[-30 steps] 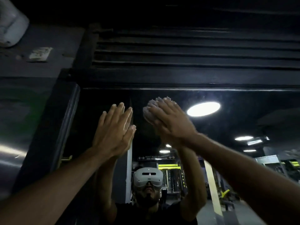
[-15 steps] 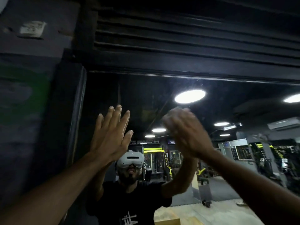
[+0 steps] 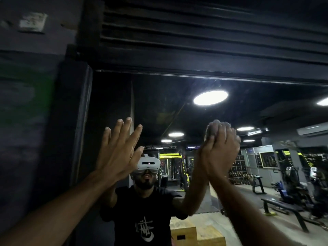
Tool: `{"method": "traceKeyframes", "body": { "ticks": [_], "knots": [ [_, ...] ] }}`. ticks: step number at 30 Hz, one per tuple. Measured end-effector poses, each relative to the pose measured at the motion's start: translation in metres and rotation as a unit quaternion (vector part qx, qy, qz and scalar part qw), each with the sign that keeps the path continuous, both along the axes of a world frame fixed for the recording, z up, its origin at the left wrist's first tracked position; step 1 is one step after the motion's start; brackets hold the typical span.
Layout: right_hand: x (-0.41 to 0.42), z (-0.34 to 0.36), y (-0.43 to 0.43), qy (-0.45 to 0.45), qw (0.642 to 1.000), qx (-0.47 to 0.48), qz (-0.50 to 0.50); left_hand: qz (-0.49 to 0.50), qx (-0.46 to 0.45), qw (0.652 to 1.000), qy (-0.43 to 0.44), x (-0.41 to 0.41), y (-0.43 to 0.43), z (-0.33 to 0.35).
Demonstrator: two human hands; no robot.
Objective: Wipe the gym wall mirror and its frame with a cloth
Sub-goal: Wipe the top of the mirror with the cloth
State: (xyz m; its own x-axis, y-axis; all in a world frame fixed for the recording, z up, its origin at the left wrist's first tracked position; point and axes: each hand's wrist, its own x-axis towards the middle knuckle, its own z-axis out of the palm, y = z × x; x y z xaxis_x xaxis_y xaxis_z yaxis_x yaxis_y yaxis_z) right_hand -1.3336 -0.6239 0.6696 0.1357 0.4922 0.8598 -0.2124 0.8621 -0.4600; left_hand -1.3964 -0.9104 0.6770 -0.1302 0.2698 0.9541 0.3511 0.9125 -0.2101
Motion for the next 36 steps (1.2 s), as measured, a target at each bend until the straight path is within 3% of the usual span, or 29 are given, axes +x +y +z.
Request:
{"method": "traceKeyframes", "body": {
  "ticks": [1,3,6,8,9,10,13,15,17,19,21,23,25,27,28,30,32,34,36],
  "knots": [
    [-0.004,-0.002,-0.021,-0.012,0.999,-0.030,-0.015,0.005,-0.004,1.000,0.006,0.001,0.000,0.000],
    [-0.017,-0.015,-0.066,-0.038,0.992,0.123,-0.001,0.008,-0.003,1.000,0.007,0.001,-0.003,0.001],
    [-0.026,-0.018,-0.077,-0.099,0.901,0.422,-0.027,0.005,0.013,1.000,0.001,0.004,-0.008,0.004],
    [-0.018,0.009,-0.051,-0.106,0.852,0.513,-0.024,0.004,-0.004,1.000,0.010,0.005,-0.014,0.009],
    [-0.014,0.023,-0.038,-0.096,0.854,0.510,-0.016,0.002,-0.007,1.000,0.011,0.004,-0.017,0.011],
    [-0.013,0.038,-0.028,-0.074,0.882,0.466,0.000,0.004,-0.002,1.000,0.009,0.003,-0.022,0.015],
    [-0.017,0.075,-0.034,-0.005,0.982,0.185,0.028,0.019,0.030,0.999,0.006,0.001,-0.038,0.036],
    [-0.026,0.087,-0.074,-0.009,0.997,0.067,0.029,0.038,0.018,0.999,0.016,0.001,-0.051,0.050],
    [-0.034,0.084,-0.111,-0.032,0.986,0.160,0.026,0.047,-0.013,0.998,0.026,-0.001,-0.061,0.058],
    [-0.037,0.074,-0.118,-0.069,0.941,0.333,0.000,0.050,-0.034,0.998,0.033,-0.003,-0.067,0.060],
    [-0.031,0.081,-0.097,-0.097,0.902,0.420,-0.022,0.047,-0.037,0.998,0.035,-0.005,-0.071,0.062],
    [-0.029,0.095,-0.073,-0.088,0.924,0.370,-0.042,0.035,-0.021,0.999,0.027,-0.003,-0.073,0.071],
    [-0.027,0.113,-0.071,-0.036,0.977,0.208,-0.009,0.069,-0.007,0.997,0.040,0.001,-0.080,0.082],
    [-0.031,0.130,-0.100,0.005,0.998,0.065,0.015,0.104,-0.016,0.993,0.050,0.004,-0.092,0.097],
    [-0.035,0.135,-0.123,0.009,0.999,0.047,0.020,0.106,-0.026,0.993,0.045,0.005,-0.101,0.105],
    [-0.045,0.129,-0.170,0.001,0.989,0.146,0.019,0.105,-0.050,0.992,0.039,0.006,-0.117,0.115],
    [-0.054,0.112,-0.195,-0.026,0.953,0.301,0.002,0.119,-0.067,0.990,0.038,0.009,-0.125,0.120],
    [-0.045,0.109,-0.186,-0.055,0.909,0.413,0.016,0.124,-0.061,0.990,0.018,0.011,-0.129,0.122],
    [-0.034,0.120,-0.163,-0.050,0.883,0.466,0.022,0.116,-0.045,0.992,0.012,0.015,-0.135,0.124]
  ]
}}
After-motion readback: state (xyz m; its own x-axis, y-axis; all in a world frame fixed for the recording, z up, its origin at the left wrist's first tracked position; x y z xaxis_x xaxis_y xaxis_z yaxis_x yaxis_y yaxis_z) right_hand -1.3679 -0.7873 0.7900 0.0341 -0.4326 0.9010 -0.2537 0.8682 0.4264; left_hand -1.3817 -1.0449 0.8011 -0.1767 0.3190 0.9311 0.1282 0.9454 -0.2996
